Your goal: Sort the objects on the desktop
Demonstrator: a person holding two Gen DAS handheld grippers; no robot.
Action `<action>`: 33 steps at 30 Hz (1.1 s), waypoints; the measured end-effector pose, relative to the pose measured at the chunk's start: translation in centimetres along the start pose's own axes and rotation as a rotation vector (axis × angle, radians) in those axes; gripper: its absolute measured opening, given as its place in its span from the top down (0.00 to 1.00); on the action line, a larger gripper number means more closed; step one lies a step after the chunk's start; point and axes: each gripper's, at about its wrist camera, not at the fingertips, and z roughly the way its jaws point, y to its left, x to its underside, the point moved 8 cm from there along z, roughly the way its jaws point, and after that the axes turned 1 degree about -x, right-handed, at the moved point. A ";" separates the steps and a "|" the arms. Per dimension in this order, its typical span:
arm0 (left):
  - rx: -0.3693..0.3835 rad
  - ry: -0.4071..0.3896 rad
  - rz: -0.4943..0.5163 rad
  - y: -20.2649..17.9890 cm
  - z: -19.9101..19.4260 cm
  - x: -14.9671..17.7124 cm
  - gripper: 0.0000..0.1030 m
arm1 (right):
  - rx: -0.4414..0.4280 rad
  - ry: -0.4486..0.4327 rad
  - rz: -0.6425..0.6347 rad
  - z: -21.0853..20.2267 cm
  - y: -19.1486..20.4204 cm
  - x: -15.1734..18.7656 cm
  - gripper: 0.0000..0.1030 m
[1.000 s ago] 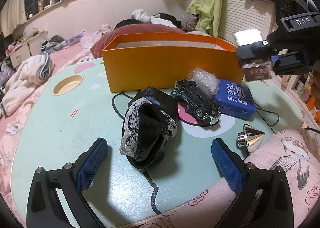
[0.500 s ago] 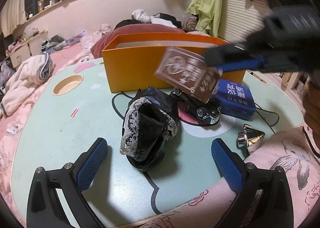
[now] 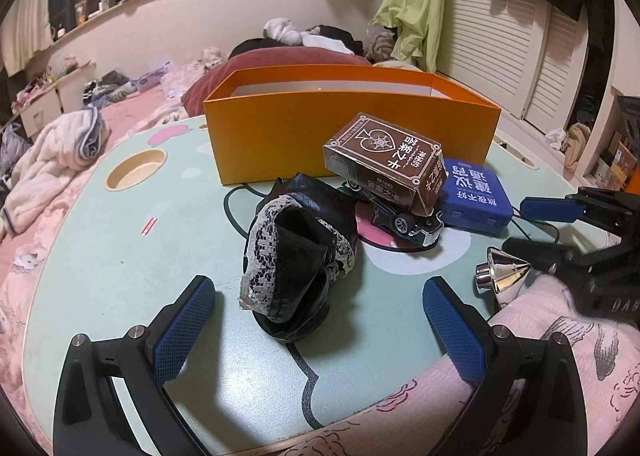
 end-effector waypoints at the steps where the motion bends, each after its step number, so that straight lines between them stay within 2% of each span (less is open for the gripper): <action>1: 0.000 0.000 0.000 0.0 0.0 0.0 0.00 | 0.014 0.003 -0.016 0.1 0.1 0.0 0.37; 5: -0.002 0.000 0.001 0.0 -0.1 0.1 0.00 | 0.019 0.004 0.000 0.3 -0.4 -0.1 0.31; 12: -0.001 0.000 0.000 0.0 -0.1 0.1 0.00 | 0.022 0.003 0.002 0.4 -0.5 0.1 0.28; 16: 0.000 -0.001 0.000 0.0 -0.1 0.1 0.00 | 0.035 0.009 0.016 0.5 -0.8 0.1 0.20; 33: -0.005 -0.002 -0.003 0.0 -0.5 0.4 0.00 | 0.037 0.011 0.020 0.5 -0.9 0.3 0.20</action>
